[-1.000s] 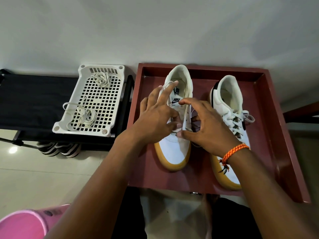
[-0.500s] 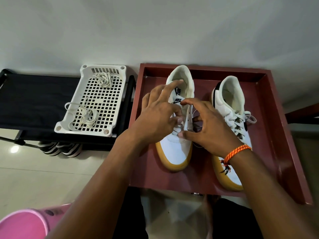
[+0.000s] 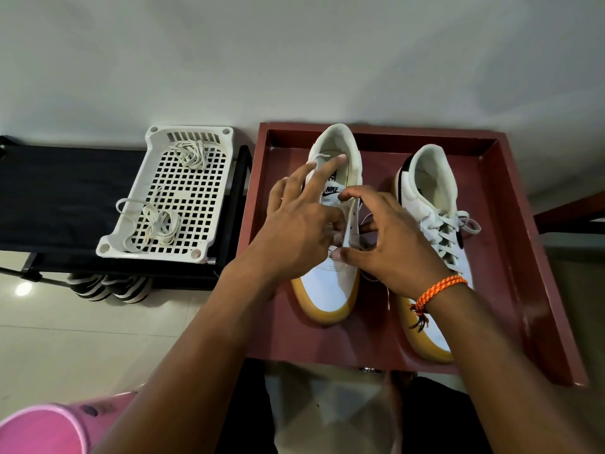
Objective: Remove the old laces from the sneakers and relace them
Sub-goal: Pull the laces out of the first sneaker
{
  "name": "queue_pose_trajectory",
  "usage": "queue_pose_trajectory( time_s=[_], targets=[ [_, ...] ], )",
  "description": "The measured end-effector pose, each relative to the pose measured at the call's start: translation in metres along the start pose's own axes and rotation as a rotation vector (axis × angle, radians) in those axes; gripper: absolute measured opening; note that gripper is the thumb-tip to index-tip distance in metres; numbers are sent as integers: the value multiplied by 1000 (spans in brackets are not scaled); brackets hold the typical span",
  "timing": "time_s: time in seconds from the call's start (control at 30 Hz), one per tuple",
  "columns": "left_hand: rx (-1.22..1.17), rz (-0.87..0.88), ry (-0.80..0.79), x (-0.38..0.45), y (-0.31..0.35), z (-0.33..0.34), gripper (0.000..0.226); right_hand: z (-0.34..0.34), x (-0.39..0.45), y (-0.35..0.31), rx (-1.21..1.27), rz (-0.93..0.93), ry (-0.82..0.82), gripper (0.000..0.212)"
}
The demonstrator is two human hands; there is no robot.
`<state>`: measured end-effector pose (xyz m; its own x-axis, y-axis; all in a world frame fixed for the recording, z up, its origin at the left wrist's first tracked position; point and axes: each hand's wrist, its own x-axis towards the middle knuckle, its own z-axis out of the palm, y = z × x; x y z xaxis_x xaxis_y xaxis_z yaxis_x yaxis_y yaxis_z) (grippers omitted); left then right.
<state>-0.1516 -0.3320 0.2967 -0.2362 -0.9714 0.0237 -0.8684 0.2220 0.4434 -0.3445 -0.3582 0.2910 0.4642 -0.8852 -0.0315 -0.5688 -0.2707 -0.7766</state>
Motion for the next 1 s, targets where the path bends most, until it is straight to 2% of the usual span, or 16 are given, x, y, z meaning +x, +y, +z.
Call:
queue_pose_trajectory(
  time_s=[0.17,0.23,0.3,0.43,0.5,0.6,0.73,0.77,0.83,0.93,1.0],
  targets=[
    [-74,-92,216,3,-9,-12,7,-4,0,0,-39,0,8,75],
    [-92,-114,279,4,-10,-14,14,-3,0,0,-43,1,11,74],
    [-88,-56,233,4,-9,-12,23,-3,1,0,-35,3,7,76],
    [-22,16,20,1,-3,2,12,-2,1,0,-15,2,7,77],
    [-15,25,23,2,-3,5,10,-2,1,0,-14,3,7,77],
    [-38,28,145,5,-8,0,8,-3,1,0,-19,11,2,76],
    [-140,-73,350,8,-19,-9,12,-1,2,1,-32,14,1,75],
    [-140,-62,343,8,-18,-9,19,-1,2,1,-35,15,0,75],
    [-91,-16,232,8,-12,-6,24,-1,2,2,-27,18,2,76],
    [-29,-8,31,3,-3,4,17,-2,1,1,-22,8,-2,76],
    [-27,-23,13,0,-1,7,13,-3,1,0,-15,6,-3,76]
  ],
)
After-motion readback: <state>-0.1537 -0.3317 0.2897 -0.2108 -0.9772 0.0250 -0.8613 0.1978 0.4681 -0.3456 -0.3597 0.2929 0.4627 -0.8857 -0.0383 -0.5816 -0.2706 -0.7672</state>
